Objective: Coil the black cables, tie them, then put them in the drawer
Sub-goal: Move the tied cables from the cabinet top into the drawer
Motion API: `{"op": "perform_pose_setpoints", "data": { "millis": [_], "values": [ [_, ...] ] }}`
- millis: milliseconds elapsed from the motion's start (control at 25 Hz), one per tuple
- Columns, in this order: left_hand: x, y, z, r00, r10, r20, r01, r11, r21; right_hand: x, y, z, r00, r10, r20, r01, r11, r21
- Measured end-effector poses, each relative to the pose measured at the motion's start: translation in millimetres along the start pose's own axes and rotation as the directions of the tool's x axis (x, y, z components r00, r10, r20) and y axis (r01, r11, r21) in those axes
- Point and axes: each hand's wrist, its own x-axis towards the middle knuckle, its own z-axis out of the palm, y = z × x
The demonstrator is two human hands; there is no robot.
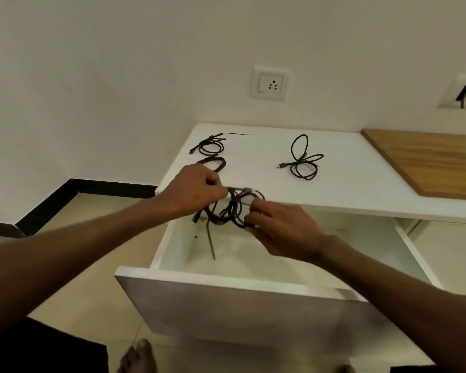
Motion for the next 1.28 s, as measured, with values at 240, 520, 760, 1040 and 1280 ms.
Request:
{"op": "perform_pose_setpoints", "data": {
  "millis": [240, 520, 760, 1040, 1280],
  "values": [
    [-2.3, -51.7, 62.6, 0.883, -0.192, 0.428, 0.040, 0.940, 0.338, -14.0, 2.7, 51.4, 0.886, -0.021, 0.463, 0.006, 0.999, 0.034],
    [36.8, -111.4, 129.5, 0.809, -0.325, 0.489, 0.156, 0.922, 0.354, -7.8, 29.6, 100.9, 0.707, 0.255, 0.660, -0.279, 0.958, -0.072],
    [28.1, -115.6, 130.8, 0.836, -0.262, 0.482, -0.010, 0.871, 0.491, -13.9, 25.9, 100.4, 0.644, 0.318, 0.695, -0.406, 0.913, -0.041],
    [-6.3, -54.9, 97.0, 0.914, 0.339, 0.223, -0.404, 0.817, 0.411, 9.3, 11.3, 45.8, 0.965, 0.251, 0.079, -0.258, 0.961, 0.095],
    [16.3, -4.7, 29.9, 0.816, 0.424, -0.392, -0.256, 0.874, 0.413, 51.0, 49.4, -7.5, 0.864, 0.270, -0.424, -0.330, 0.941, -0.073]
  ]
}}
